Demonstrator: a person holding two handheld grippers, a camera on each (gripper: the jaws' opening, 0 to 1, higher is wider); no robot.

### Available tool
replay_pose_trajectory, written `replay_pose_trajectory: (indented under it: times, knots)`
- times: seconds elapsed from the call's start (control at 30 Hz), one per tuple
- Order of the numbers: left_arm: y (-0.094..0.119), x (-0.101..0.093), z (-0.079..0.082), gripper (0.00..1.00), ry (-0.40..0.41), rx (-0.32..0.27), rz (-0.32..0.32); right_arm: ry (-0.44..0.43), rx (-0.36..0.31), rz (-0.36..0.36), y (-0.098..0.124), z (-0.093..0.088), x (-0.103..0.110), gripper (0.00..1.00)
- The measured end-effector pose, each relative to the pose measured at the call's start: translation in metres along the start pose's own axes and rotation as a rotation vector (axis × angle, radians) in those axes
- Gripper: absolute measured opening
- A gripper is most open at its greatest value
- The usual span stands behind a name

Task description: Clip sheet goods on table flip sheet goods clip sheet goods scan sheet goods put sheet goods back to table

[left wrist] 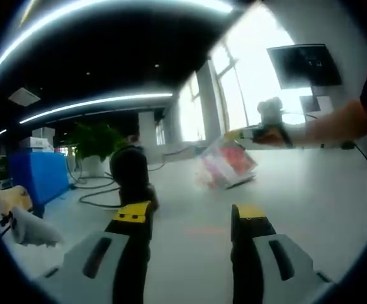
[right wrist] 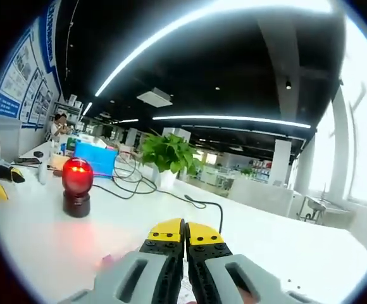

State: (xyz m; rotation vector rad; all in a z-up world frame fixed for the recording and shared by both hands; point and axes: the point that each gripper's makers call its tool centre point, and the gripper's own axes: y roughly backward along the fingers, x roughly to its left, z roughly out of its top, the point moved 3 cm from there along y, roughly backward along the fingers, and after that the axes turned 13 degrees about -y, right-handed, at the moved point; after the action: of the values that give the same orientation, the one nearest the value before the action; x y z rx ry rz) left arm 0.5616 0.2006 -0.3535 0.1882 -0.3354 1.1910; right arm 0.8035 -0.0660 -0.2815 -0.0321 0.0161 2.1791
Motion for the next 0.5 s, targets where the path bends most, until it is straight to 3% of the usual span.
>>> replay_pose_trajectory:
  times: [0.3,0.5]
  knots:
    - [0.001,-0.002,0.000,0.42,-0.002,-0.003,-0.006,-0.013,0.022,0.008,-0.005,-0.011,-0.013,0.00]
    - [0.001,-0.003,0.000,0.42,-0.004,-0.004,-0.009,0.012,0.081,0.019,-0.017,-0.021,-0.021,0.00]
